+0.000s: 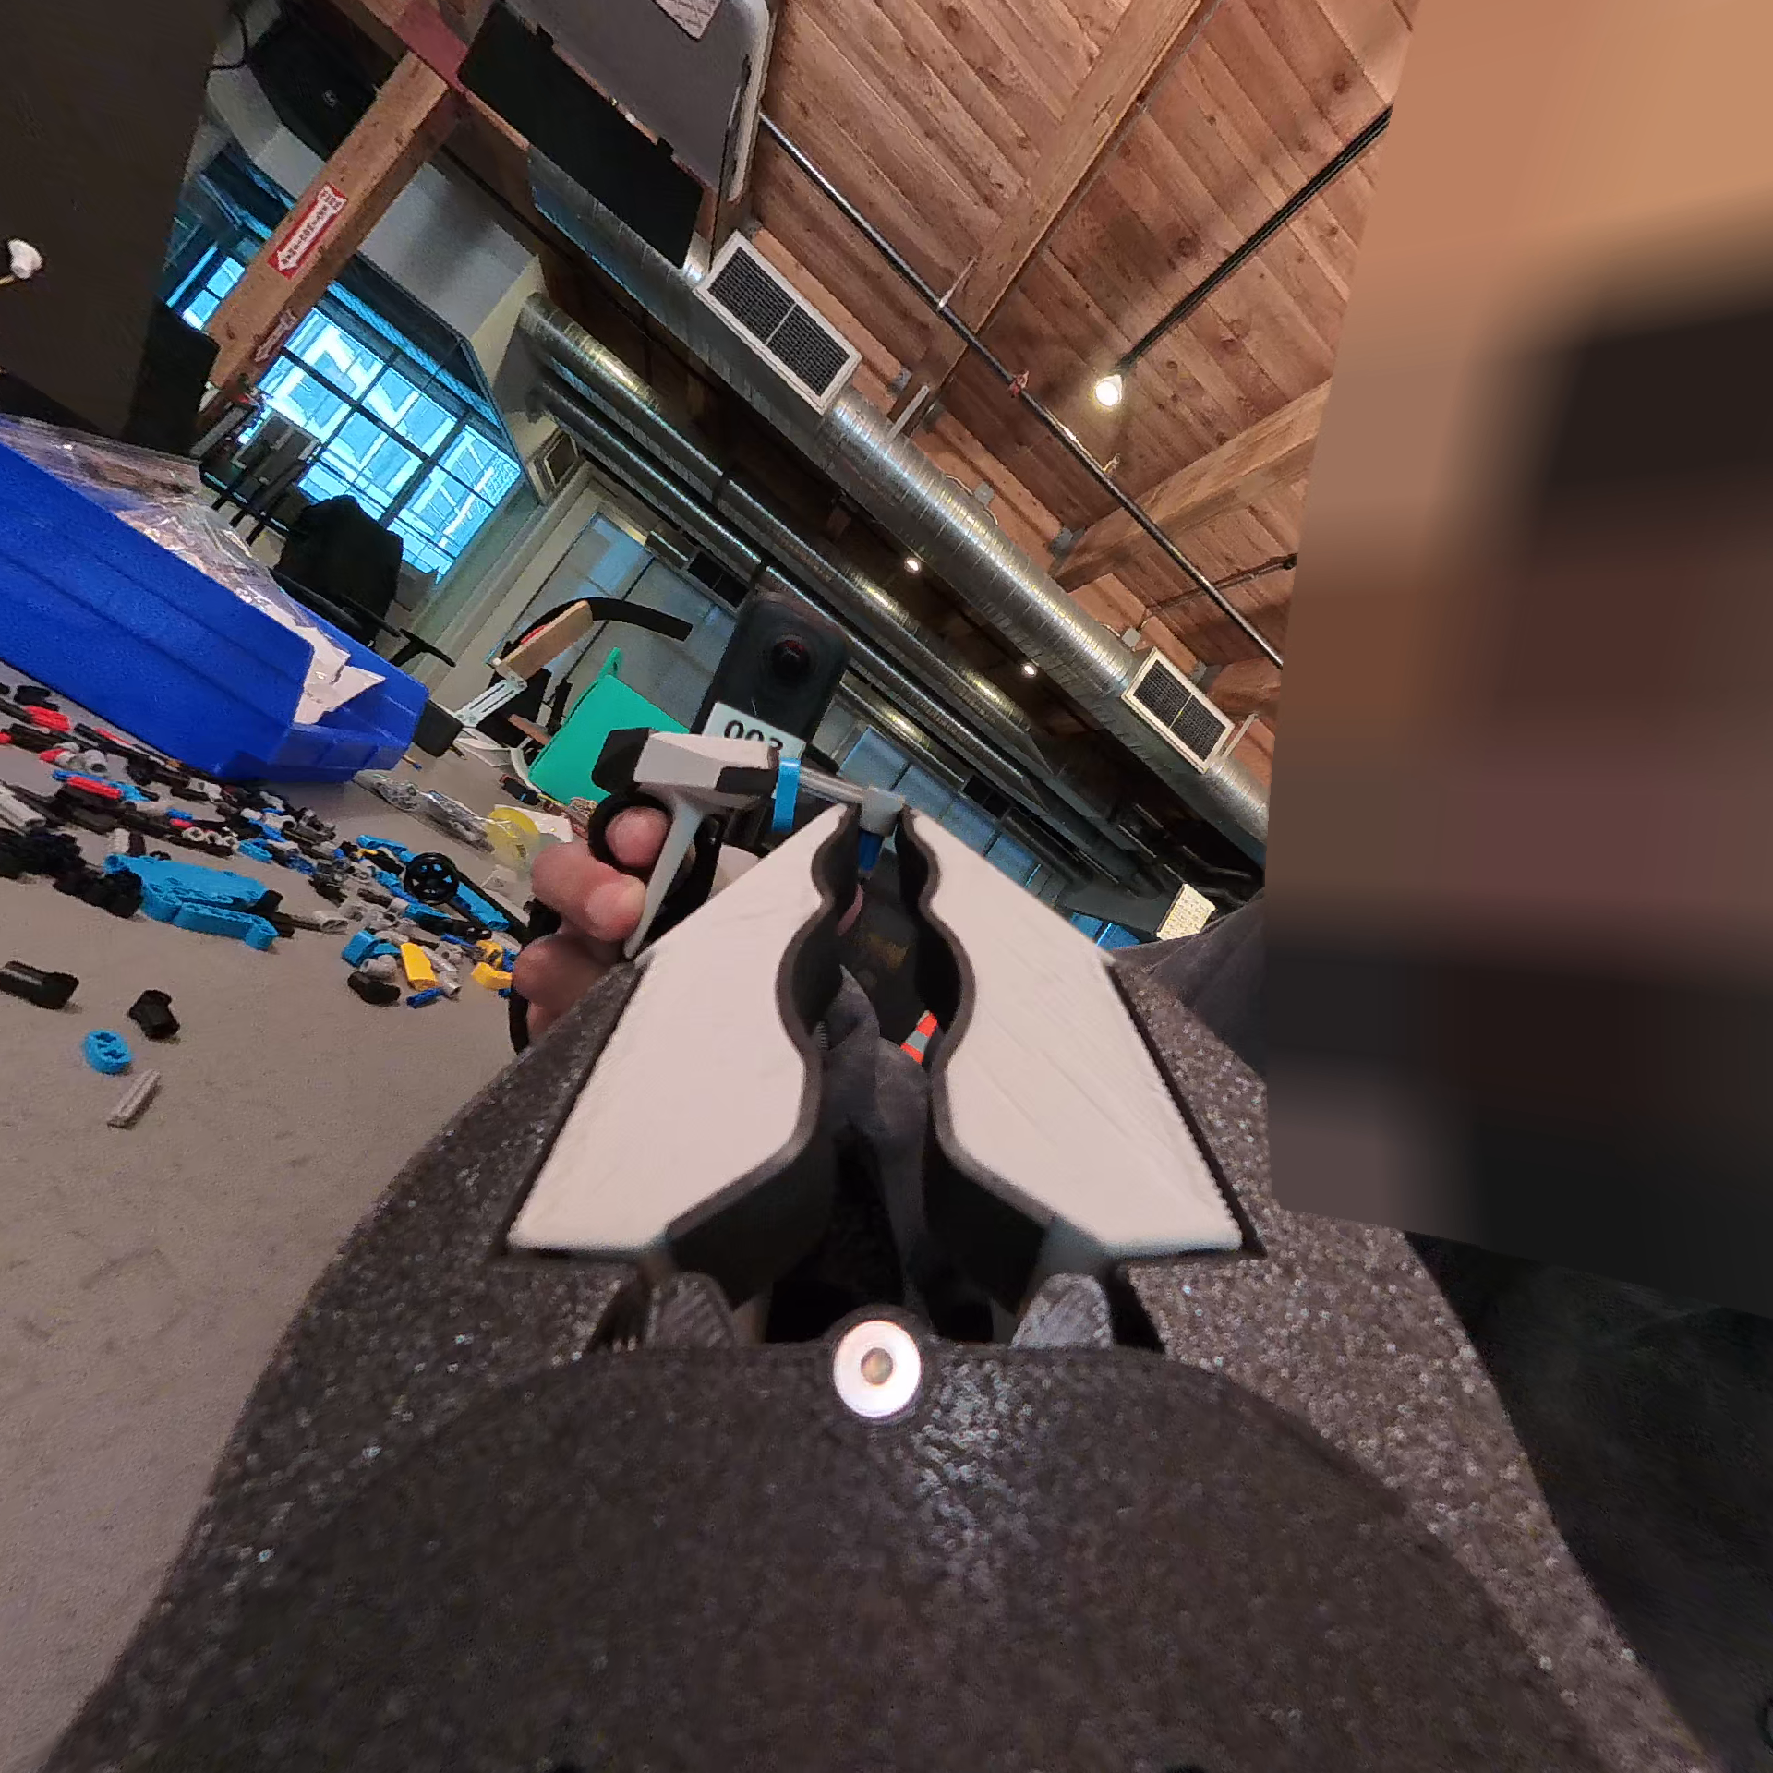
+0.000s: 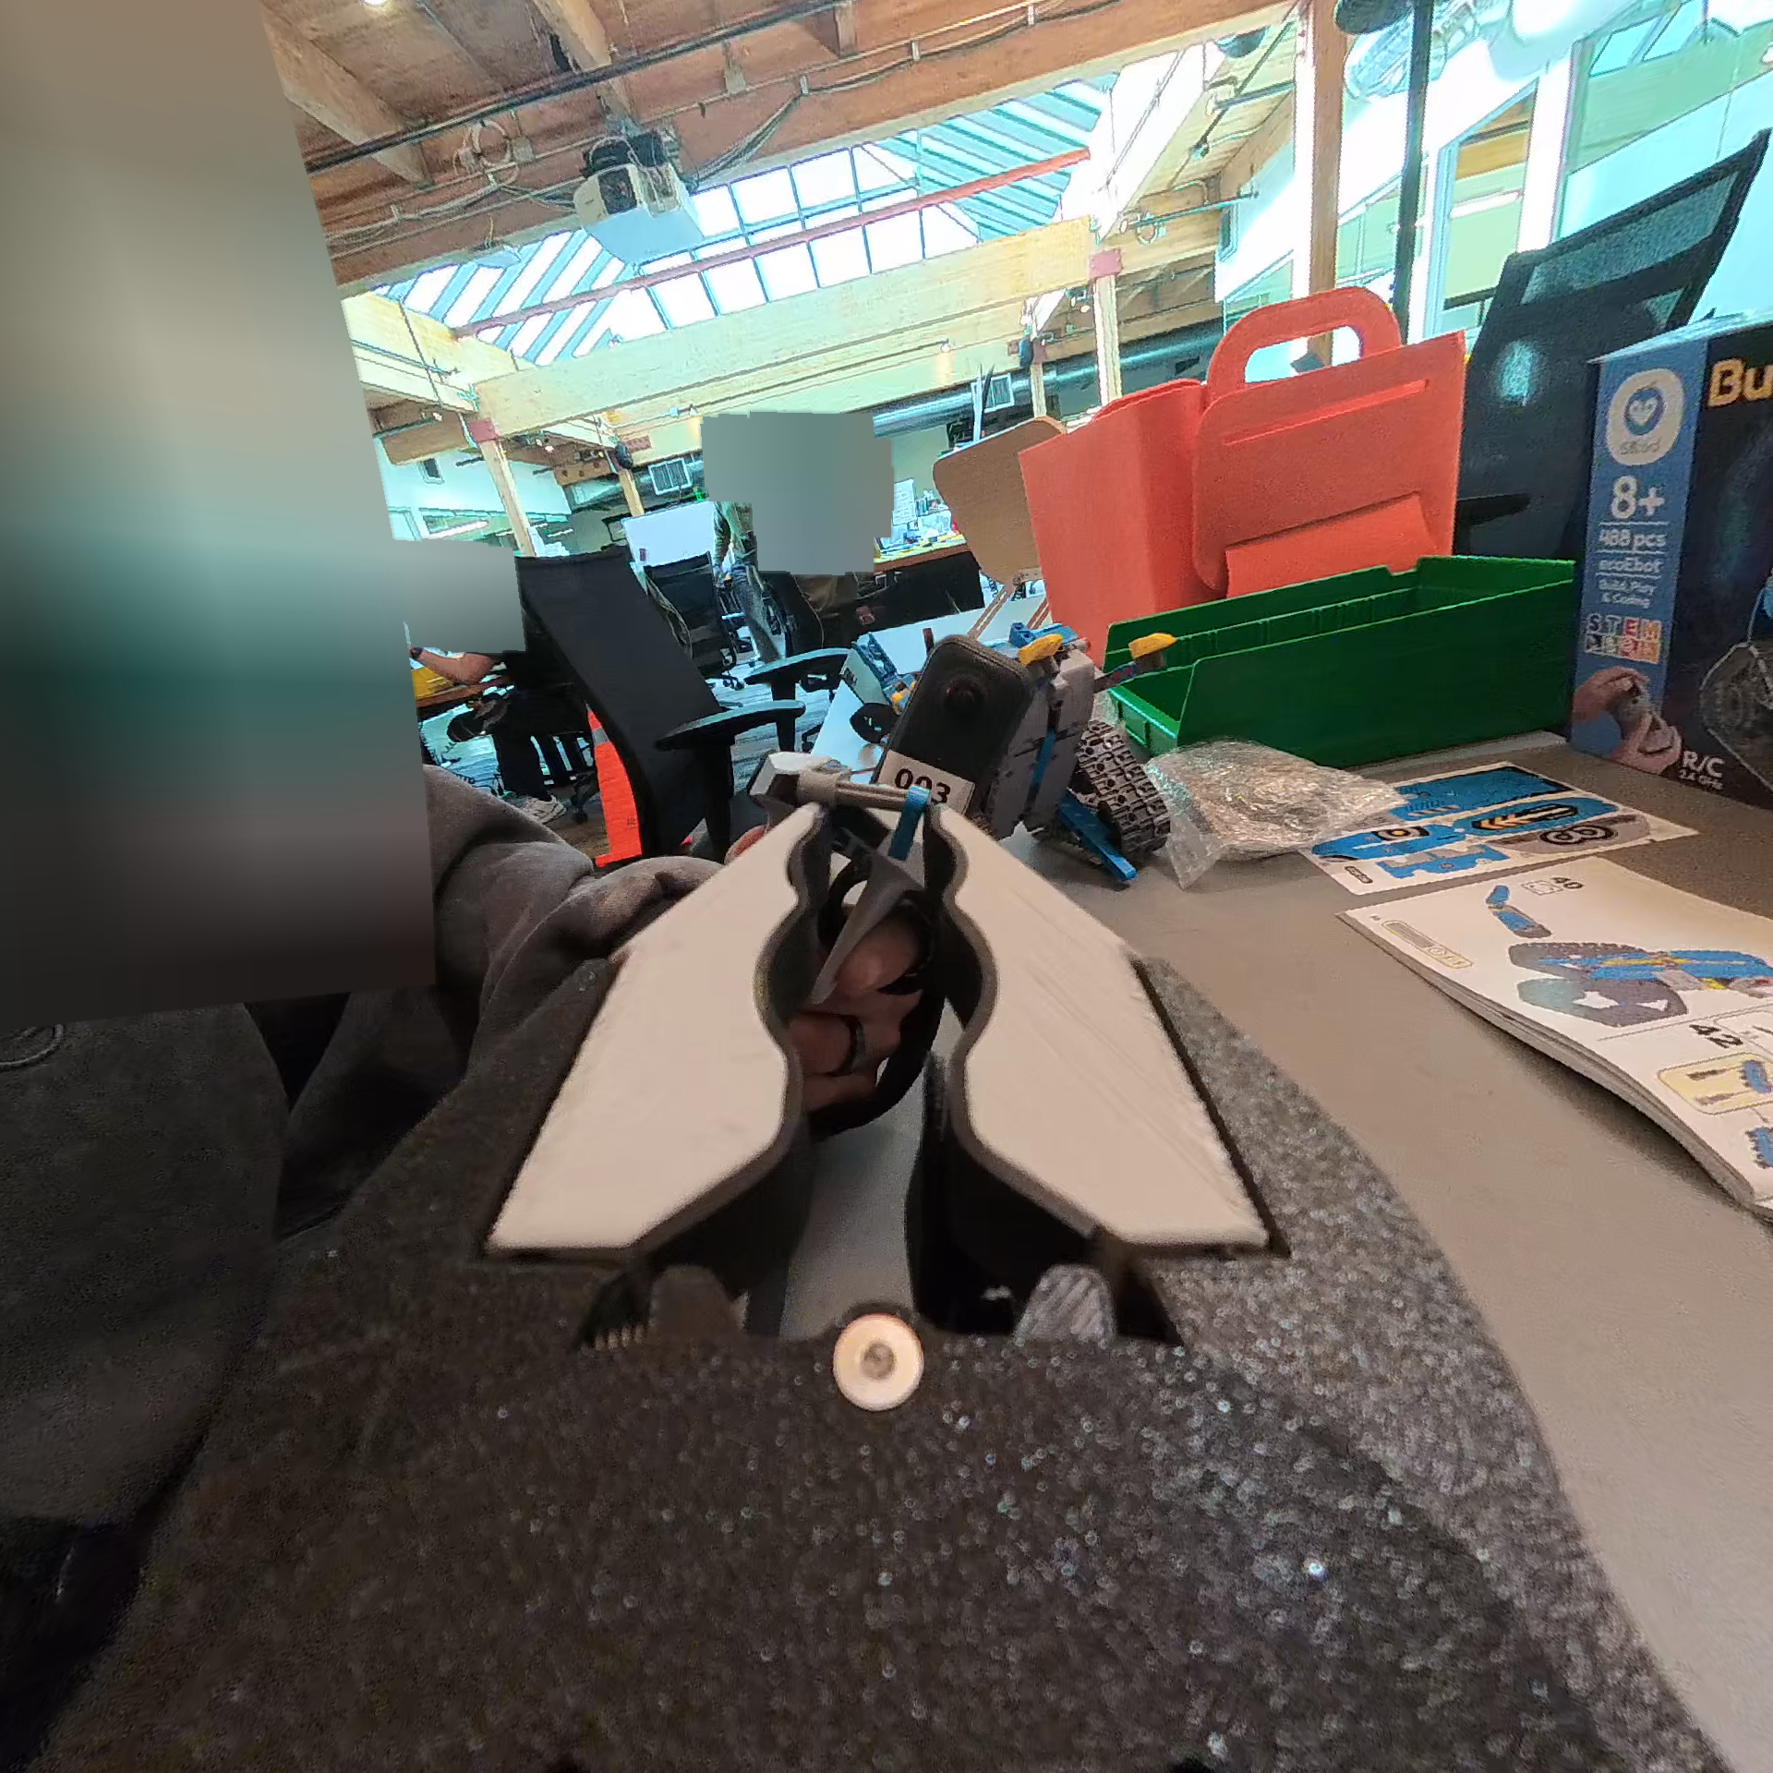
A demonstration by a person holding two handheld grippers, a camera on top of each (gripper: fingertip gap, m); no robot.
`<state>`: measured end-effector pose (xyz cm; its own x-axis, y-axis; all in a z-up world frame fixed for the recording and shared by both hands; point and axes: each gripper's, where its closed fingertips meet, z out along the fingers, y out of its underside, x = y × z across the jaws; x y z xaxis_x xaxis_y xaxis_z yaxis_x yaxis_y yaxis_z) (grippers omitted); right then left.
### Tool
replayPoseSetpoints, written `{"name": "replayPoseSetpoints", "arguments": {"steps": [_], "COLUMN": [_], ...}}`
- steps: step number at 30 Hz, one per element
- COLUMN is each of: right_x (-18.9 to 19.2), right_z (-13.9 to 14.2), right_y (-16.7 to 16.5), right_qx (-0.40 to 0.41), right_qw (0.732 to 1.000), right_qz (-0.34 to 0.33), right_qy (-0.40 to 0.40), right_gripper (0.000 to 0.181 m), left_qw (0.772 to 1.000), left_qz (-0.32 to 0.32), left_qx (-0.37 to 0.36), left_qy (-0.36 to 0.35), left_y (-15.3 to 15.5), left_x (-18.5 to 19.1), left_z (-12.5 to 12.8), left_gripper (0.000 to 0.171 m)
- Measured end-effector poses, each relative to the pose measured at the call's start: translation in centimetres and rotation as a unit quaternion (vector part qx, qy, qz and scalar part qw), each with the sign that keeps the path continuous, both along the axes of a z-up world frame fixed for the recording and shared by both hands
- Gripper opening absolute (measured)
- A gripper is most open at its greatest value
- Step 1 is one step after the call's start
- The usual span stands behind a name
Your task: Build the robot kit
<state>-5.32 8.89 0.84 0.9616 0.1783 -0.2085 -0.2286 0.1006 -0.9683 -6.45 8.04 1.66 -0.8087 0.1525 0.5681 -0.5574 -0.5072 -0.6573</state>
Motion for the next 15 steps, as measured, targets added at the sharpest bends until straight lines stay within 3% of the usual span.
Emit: {"name": "replayPoseSetpoints", "arguments": {"steps": [7,15], "right_x": [0.31,-0.32], "right_z": [-0.33,-0.63], "right_y": [0.13,-0.47], "right_qx": [-0.008,-0.019], "right_qw": [1.000,0.995], "right_qz": [-0.004,-0.021], "right_qy": [0.007,-0.094], "right_gripper": [0.016,0.015], "left_qw": [1.000,0.999], "left_qz": [0.011,-0.014], "left_qx": [0.010,0.033], "left_qy": [-0.001,-0.006], "left_y": [0.11,-0.52], "left_x": [0.29,-0.27], "left_z": [-0.23,-0.75], "left_gripper": [0.006,0.006]}}
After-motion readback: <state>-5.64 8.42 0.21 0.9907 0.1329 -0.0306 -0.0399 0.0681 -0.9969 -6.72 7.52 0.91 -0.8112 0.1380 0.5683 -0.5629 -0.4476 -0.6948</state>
